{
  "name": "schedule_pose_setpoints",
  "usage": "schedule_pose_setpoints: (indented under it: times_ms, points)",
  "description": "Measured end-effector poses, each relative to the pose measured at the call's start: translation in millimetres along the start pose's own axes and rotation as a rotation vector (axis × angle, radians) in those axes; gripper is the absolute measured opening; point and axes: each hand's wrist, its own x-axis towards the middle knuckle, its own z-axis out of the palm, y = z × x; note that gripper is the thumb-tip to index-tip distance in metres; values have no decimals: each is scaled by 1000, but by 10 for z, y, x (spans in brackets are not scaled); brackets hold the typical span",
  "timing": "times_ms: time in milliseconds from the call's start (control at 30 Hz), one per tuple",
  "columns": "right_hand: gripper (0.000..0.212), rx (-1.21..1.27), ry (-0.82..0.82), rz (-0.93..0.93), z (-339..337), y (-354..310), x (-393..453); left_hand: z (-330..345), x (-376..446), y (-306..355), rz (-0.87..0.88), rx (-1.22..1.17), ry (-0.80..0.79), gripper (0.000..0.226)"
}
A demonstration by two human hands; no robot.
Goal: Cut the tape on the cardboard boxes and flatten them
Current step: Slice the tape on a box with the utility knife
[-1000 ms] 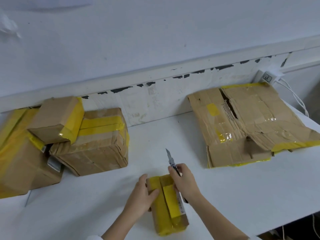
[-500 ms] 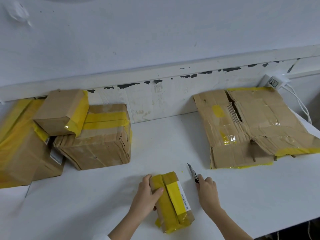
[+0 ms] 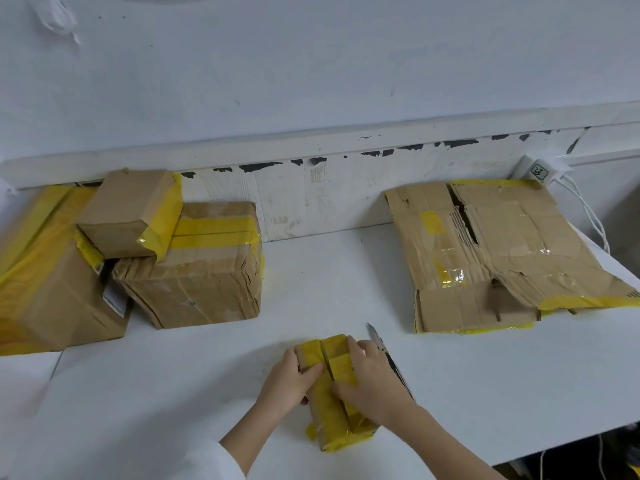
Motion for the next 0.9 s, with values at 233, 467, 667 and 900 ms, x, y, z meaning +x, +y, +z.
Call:
schedule_pose_setpoints:
  times_ms: [233, 467, 667, 900]
  points:
    - [70, -449, 66, 156, 25, -303, -38, 18, -80, 73, 28, 116, 22, 16]
    - [73, -500, 153, 147, 5, -416, -63, 68, -127, 55, 9, 154, 54, 14]
    - [18, -123, -1, 96, -203, -41, 56, 63, -142, 50, 1, 142, 41, 29]
    - [10, 333, 17, 200, -270, 202, 5, 129, -227, 147, 68, 459, 225, 63]
